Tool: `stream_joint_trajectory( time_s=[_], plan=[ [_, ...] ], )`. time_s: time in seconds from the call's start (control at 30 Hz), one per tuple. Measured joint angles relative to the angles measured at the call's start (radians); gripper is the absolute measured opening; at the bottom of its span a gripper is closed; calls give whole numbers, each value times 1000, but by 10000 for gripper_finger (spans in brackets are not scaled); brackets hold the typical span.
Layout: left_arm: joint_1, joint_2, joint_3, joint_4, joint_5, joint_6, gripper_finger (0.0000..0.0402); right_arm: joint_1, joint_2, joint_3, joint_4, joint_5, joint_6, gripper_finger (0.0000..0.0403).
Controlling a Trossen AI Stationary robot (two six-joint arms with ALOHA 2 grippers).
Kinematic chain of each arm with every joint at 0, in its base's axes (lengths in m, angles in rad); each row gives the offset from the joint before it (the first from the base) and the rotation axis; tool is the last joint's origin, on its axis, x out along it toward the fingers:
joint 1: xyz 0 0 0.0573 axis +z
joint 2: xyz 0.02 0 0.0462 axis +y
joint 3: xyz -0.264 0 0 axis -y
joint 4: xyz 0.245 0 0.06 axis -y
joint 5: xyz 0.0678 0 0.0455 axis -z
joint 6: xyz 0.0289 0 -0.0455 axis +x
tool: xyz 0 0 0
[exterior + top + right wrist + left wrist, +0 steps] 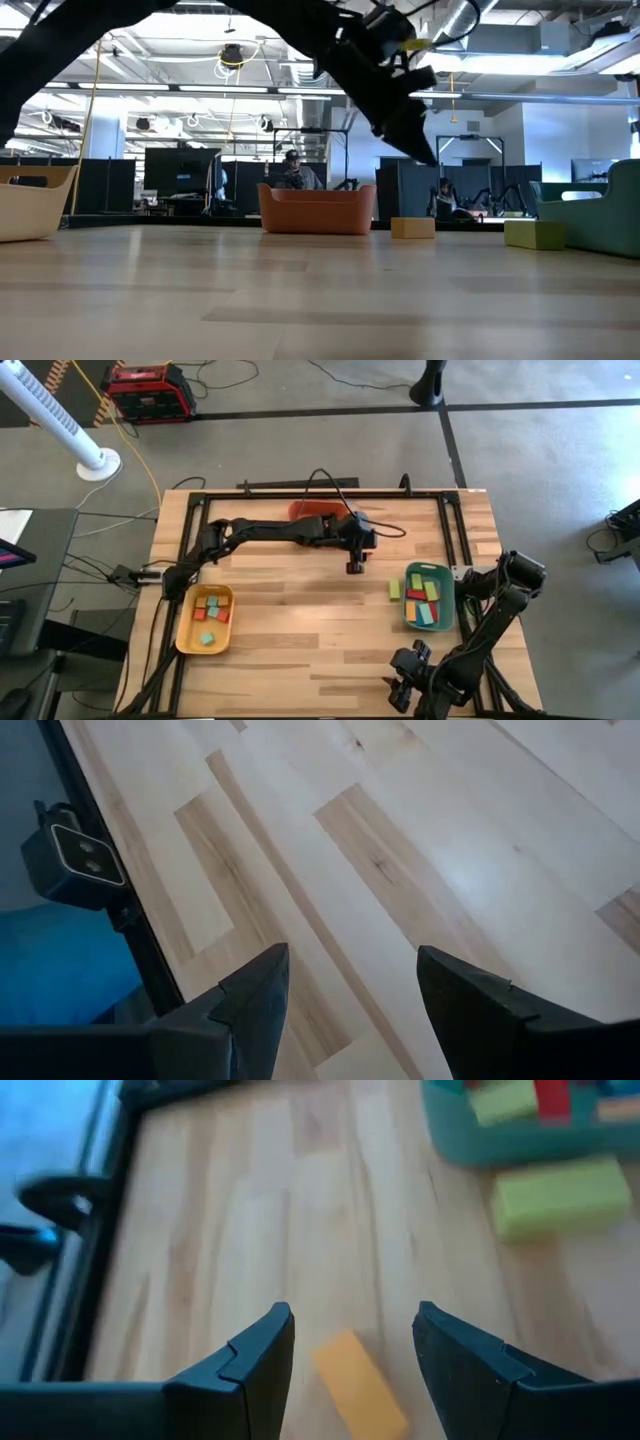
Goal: Sort blocks by size
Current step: Put the large yellow block into the orange bin
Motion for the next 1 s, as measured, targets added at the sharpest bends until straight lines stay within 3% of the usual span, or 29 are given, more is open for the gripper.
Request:
stream_joint_trajectory(
  time_s=[1.0],
  plan=[
    [21, 137, -1, -104, -54, -33, 196, -18, 0, -12, 40, 2, 0, 249]
  ],
)
